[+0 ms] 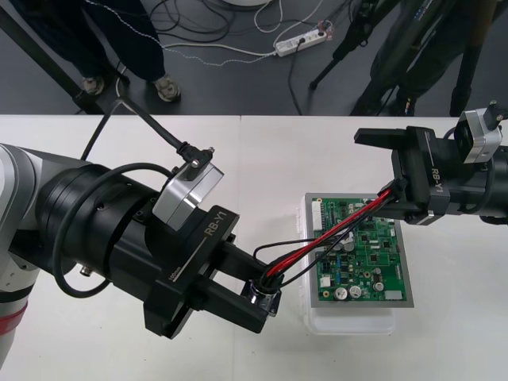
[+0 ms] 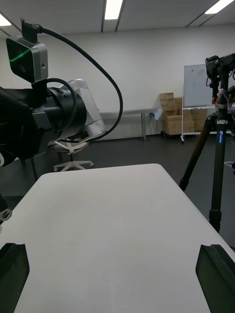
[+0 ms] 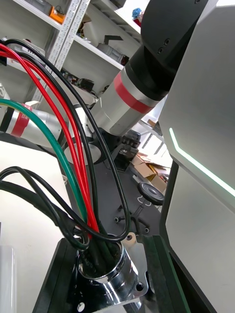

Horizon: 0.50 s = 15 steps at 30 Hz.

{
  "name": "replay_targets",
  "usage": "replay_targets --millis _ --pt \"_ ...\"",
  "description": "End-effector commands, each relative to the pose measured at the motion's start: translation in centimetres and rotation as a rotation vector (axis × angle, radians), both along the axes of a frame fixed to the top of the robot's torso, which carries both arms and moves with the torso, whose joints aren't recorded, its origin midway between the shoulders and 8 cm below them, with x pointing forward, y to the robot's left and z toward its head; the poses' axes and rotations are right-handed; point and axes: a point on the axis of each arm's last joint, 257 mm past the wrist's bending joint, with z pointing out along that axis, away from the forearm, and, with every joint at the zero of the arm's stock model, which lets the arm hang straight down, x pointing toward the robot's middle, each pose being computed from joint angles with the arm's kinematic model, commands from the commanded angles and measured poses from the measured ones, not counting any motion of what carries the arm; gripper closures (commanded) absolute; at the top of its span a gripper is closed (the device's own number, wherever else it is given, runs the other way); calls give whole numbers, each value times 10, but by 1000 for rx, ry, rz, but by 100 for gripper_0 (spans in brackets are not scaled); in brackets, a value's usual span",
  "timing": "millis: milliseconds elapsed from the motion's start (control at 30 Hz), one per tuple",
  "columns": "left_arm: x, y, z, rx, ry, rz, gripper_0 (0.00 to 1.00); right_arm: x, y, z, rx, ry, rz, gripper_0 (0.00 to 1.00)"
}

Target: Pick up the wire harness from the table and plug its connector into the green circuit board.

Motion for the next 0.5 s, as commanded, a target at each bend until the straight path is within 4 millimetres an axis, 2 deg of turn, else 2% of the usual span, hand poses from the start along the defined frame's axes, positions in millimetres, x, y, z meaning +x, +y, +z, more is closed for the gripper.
replay_targets --millis 33,500 --pt "-18 -6 8 -14 -42 -76 100 -5 -3 5 -18 16 17 0" --pt "-15 -6 3 -3 75 -87 100 -4 -9 4 -34 12 12 0"
